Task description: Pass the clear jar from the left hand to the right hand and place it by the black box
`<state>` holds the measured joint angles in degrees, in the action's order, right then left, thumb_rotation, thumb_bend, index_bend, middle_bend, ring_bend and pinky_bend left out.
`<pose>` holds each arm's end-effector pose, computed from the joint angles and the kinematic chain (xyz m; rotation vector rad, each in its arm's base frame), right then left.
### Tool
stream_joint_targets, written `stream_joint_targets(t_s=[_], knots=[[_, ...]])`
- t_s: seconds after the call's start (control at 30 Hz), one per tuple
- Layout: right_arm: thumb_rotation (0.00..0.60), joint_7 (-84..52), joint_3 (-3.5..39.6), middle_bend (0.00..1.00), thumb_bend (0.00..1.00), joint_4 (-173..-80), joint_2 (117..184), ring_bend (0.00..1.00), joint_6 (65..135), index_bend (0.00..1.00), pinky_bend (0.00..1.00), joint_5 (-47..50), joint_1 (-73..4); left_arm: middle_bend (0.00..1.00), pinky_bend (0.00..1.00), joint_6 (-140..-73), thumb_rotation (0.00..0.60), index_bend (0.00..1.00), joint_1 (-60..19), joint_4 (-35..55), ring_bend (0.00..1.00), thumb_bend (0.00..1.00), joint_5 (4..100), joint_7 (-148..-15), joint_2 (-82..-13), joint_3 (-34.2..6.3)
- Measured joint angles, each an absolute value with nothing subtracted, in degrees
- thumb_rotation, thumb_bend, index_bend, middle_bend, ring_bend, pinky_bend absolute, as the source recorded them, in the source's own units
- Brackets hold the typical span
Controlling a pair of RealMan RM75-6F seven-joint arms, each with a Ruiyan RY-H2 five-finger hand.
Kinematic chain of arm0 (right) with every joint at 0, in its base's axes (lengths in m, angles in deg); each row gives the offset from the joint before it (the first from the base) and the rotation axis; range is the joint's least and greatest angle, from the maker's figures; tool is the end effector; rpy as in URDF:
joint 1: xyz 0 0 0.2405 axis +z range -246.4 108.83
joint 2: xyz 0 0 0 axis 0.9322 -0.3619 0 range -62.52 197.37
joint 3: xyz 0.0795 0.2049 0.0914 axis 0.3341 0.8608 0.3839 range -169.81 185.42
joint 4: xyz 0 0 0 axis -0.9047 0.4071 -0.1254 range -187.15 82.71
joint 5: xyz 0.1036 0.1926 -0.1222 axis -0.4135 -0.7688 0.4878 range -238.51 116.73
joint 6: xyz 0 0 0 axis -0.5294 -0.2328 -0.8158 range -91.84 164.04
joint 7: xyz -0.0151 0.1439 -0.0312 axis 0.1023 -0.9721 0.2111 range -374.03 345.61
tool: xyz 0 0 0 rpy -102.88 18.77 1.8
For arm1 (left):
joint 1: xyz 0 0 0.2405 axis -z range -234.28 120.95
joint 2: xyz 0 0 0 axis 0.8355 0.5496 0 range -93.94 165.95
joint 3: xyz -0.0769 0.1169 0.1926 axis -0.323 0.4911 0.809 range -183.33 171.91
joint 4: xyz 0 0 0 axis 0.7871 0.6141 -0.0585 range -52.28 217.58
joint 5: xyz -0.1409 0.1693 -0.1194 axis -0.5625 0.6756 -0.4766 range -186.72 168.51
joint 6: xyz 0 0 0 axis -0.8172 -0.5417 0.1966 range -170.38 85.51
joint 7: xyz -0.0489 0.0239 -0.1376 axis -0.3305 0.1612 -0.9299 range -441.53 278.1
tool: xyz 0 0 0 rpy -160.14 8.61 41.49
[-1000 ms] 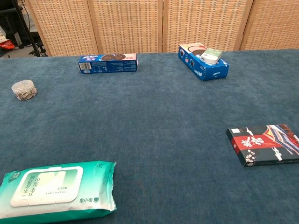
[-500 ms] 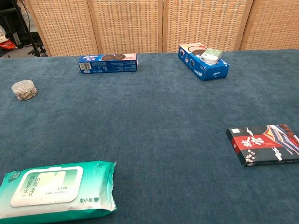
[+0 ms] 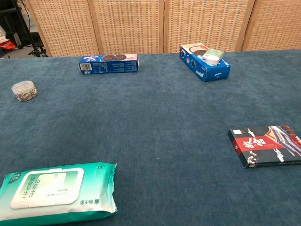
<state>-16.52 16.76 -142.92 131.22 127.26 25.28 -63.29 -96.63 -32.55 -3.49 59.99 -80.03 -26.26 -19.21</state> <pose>-0.2984 -0.2139 0.1498 1.2684 -0.7399 1.0602 -0.2954 0.3370 0.1180 -1.5057 -1.0043 -0.7511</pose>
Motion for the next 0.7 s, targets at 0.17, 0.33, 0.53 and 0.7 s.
stream_joint_targets(t_s=[0.17, 0.33, 0.53, 0.7], knots=[[0.6, -16.2, 17.0, 0.0, 0.0, -142.6, 131.5, 0.0, 126.4, 0.0, 0.0, 24.4, -62.9, 0.0, 0.0, -82.5, 0.6, 0.0, -23.5, 9.6, 0.0, 0.01, 51.3, -79.8, -31.2, -20.4], [0.6, -16.2, 17.6, 0.0, 0.0, -142.1, 131.7, 0.0, 125.2, 0.0, 0.0, 22.6, -62.6, 0.0, 0.0, -75.7, 0.6, 0.0, -17.5, 18.6, 0.0, 0.01, 45.1, -78.8, -37.1, -20.7], [0.6, -16.4, 18.1, 0.0, 0.0, -141.6, 131.8, 0.0, 124.2, 0.0, 0.0, 21.2, -62.2, 0.0, 0.0, -71.0, 0.6, 0.0, -13.0, 27.0, 0.0, 0.01, 37.4, -76.4, -42.5, -20.2], [0.6, -16.8, 18.5, 0.0, 0.0, -141.3, 131.8, 0.0, 123.7, 0.0, 0.0, 20.2, -62.1, 0.0, 0.14, -68.5, 0.6, 0.0, -10.0, 32.3, 0.0, 0.05, 31.7, -73.3, -46.9, -18.5]])
